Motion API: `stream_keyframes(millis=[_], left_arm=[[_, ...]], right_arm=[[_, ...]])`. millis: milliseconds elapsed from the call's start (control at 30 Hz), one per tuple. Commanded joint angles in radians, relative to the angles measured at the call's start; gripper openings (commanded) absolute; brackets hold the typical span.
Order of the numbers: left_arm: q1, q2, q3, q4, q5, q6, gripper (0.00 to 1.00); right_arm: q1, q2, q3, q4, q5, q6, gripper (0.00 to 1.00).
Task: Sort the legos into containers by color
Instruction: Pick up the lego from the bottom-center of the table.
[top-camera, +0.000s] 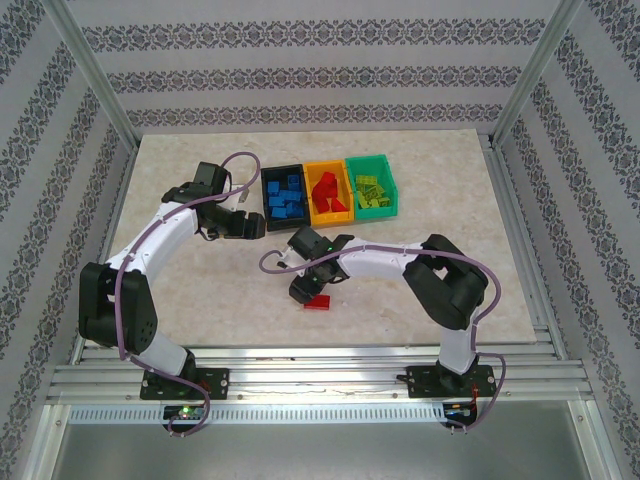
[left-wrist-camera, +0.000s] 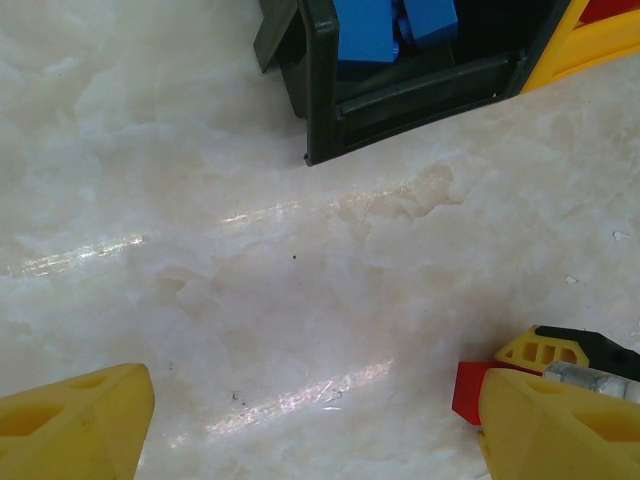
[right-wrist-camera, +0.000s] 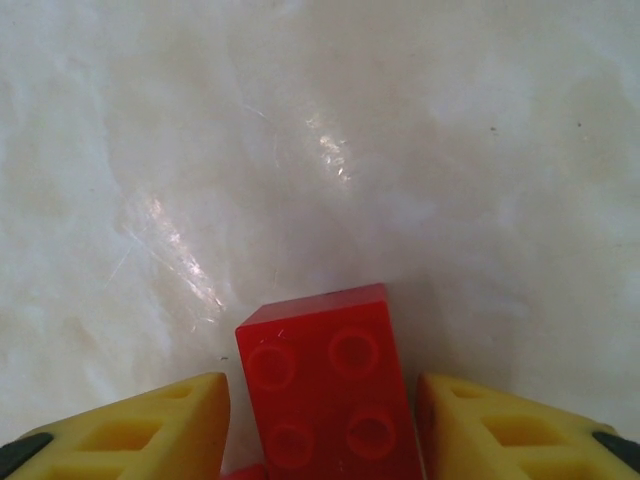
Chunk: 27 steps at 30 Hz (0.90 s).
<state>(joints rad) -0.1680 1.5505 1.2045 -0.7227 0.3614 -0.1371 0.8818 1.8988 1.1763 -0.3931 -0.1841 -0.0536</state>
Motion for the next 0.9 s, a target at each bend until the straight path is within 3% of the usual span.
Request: stream_keyframes(millis=[0, 233, 533, 867], left_arm=[[0.012, 0.004, 0.031, -0.032, -0.009, 0.025, 0.85], [0.013, 0.007, 0.032, -0.032, -0.011, 0.024, 0.85], [0.012, 0.003, 0.032, -0.032, -0.008, 0.024, 0.85], [0.012, 0.001, 0.032, -0.032, -0.006, 0.023, 0.85]], right_arm=[[0.01, 0.021, 0.012, -0.014, 0.037, -0.018, 0.47], [0.013, 0.001, -0.003, 0.003, 0.066, -0.02, 0.38], [0.019, -0.022, -0.012, 0.043, 0.073, 0.007, 0.35], [0.019, -0.077, -0.023, 0.06, 0.17, 0.022, 0.35]])
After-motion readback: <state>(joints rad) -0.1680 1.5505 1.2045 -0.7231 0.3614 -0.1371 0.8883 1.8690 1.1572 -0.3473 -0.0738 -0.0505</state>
